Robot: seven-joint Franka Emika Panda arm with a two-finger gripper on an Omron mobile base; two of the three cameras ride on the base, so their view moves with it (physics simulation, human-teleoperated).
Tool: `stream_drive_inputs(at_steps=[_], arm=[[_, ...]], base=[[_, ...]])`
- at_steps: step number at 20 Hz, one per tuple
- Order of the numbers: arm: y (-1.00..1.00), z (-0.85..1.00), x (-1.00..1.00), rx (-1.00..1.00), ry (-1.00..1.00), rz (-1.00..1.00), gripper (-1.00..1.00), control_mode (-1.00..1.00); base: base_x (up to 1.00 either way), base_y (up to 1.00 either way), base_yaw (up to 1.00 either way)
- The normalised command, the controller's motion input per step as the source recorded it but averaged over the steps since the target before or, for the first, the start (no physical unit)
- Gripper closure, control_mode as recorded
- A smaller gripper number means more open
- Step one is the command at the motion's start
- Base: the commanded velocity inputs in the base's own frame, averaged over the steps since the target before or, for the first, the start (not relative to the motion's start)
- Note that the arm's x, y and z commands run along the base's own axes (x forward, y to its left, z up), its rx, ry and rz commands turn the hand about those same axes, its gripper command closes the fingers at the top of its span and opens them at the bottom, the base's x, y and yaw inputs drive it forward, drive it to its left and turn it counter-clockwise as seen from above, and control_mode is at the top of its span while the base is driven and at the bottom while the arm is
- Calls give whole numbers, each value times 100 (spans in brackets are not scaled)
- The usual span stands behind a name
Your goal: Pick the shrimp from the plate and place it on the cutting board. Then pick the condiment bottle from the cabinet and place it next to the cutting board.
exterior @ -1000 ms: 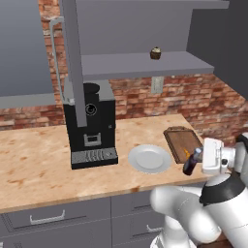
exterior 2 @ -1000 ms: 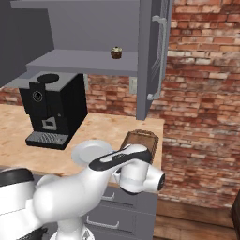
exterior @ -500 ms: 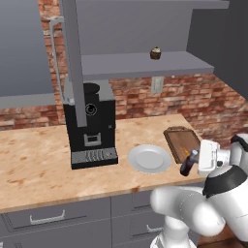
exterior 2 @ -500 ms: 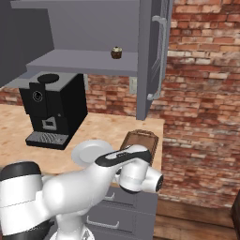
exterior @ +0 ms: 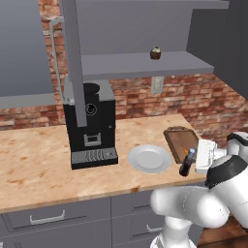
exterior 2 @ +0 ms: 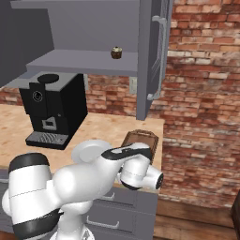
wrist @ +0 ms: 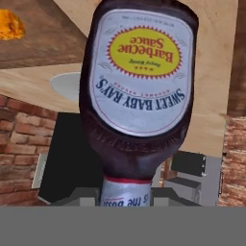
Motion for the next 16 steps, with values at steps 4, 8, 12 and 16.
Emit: stream_drive_inputs(at_steps=[4, 8, 12, 16], arm=[[0, -19, 15, 0, -1, 0, 100, -100], [0, -18, 9, 0, -1, 0, 100, -100], [0, -19, 2, 0, -2, 0, 100, -100], [0, -17, 0, 0, -1, 0, 100, -100]], base=[[0, 0, 0], [0, 0, 0], [0, 0, 0], [0, 0, 0]])
